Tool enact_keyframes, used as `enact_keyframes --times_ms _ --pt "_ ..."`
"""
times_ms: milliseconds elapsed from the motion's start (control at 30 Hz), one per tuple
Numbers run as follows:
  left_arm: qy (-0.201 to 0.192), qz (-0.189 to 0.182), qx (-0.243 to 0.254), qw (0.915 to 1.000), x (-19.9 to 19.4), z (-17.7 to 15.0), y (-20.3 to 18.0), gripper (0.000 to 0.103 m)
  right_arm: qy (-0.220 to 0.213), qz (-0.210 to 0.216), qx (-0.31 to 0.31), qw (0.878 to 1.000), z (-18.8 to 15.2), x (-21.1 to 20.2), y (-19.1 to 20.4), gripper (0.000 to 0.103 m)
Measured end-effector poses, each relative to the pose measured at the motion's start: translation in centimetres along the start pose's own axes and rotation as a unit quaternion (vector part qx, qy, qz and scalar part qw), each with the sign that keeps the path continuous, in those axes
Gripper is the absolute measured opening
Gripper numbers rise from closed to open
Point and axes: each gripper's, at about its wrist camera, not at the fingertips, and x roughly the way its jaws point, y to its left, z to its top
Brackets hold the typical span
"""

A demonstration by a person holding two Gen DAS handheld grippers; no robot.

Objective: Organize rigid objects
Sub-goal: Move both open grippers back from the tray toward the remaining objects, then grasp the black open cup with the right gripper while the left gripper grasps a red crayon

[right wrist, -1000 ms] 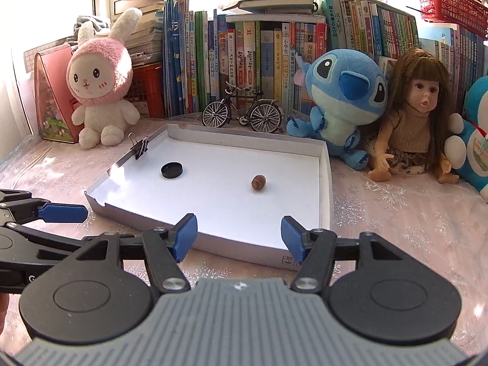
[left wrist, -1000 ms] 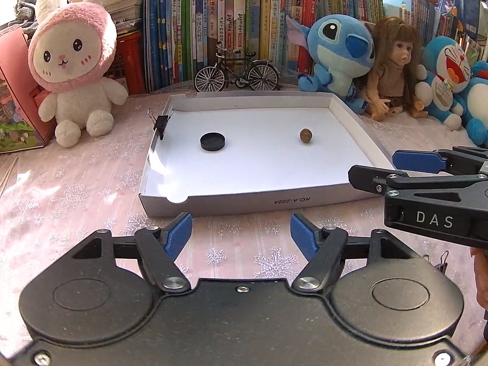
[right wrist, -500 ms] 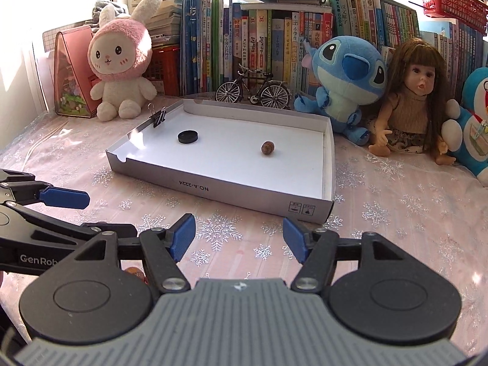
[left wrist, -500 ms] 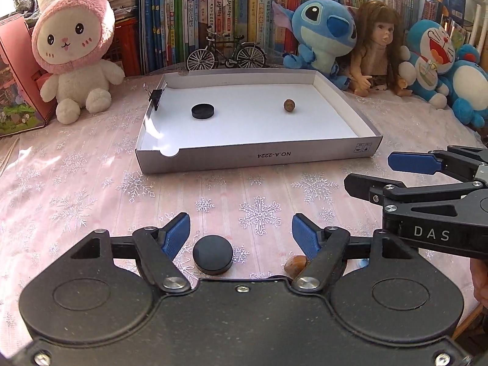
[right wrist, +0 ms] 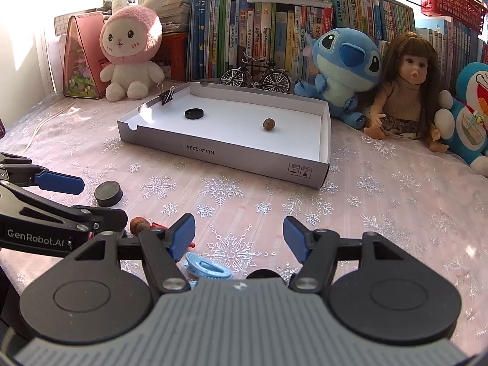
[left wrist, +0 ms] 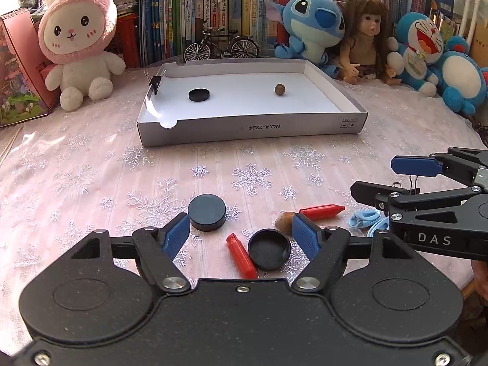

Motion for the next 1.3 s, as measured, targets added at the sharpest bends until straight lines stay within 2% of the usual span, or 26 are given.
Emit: enact_keyframes --times_ms 333,667,900,1133,1300 --pt "-0.009 -0.01 0.037 0.9992 -1.2 -2.3 -1.0 0.069 0.009 -0.006 -0.007 1.0 -1.9 -1.0 0.2 0.076" --pt "0.009 -0.026 0.031 0.9991 -0.7 -2.9 -0.6 0.043 0.015 -0.002 -0.004 1.0 -2.6 -1.0 0.3 0.076" --pt "0.007 -0.021 0.03 0.9993 -0.5 -3.0 -0.4 0.036 0.021 0.011 -0.002 1.0 -2.9 -1.1 0.6 0.076" --pt "0.009 -0.015 0.023 0.9996 -0.5 -2.9 0.2 0.033 0.026 0.028 -0.006 0.999 -3.5 -1.5 0.8 0.062" --pt "0.011 -0.009 0.018 0.9997 -0.7 -3.1 0.9 0.033 0.028 0.023 -0.001 0.999 -3.8 -2.0 0.2 0.058"
